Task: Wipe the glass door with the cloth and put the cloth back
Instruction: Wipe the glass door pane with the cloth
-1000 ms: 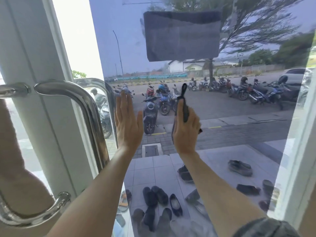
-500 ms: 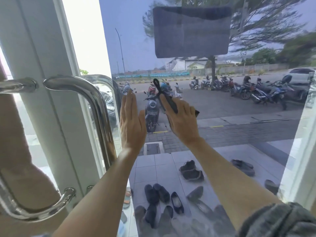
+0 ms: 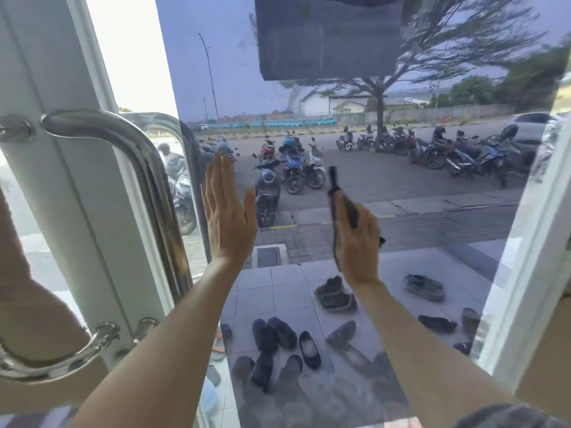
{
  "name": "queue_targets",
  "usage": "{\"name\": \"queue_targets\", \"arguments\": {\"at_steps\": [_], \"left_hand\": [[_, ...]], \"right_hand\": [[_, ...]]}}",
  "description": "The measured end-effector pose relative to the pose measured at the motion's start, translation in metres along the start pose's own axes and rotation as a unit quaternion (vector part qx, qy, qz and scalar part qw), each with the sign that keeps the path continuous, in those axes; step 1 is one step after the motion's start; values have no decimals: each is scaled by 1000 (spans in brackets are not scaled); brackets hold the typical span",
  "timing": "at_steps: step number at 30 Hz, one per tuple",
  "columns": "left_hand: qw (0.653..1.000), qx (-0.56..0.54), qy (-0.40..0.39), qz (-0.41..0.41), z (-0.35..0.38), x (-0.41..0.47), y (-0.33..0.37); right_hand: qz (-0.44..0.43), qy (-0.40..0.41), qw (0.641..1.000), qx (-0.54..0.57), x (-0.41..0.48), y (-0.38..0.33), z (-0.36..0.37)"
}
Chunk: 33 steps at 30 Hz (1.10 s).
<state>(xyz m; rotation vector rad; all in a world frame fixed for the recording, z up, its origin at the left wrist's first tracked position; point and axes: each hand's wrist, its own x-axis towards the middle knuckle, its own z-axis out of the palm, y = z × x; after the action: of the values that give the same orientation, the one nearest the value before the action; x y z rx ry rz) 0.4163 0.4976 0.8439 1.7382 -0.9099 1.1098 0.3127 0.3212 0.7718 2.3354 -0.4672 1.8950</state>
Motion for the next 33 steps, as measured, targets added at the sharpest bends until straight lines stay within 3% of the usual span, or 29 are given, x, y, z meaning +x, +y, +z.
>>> {"name": "queue_targets", "arguments": {"at_steps": [5,10,13,16,22,26,27,30,33], "left_hand": [[997,25,-37,65,30,-32,62],[980,-125,-117,97,53,-28,147],[967,-221,-125,17,63,-27,180],[947,-273,-97,-136,70,-28,203],[914,-230,-104,-317,64,-50,195],[928,-127,-73,-342,31,-74,154],[936,-94,-54,-335,22,-79,142],[943,-30,38,-328,-2,-83,115],[946,-5,120,-302,-22,-65,103]], "right_hand": [[179,25,965,190,37,32,-60],[268,-32,920,284,65,50,-97],[277,-90,907,306,70,63,-108],[311,-129,856,392,70,74,-118],[335,-271,757,490,52,62,-114],[290,-381,704,525,45,28,-103],[270,-379,716,519,45,19,-99],[143,-317,842,412,48,-3,-84],[55,-210,916,338,40,-15,-69]]}}
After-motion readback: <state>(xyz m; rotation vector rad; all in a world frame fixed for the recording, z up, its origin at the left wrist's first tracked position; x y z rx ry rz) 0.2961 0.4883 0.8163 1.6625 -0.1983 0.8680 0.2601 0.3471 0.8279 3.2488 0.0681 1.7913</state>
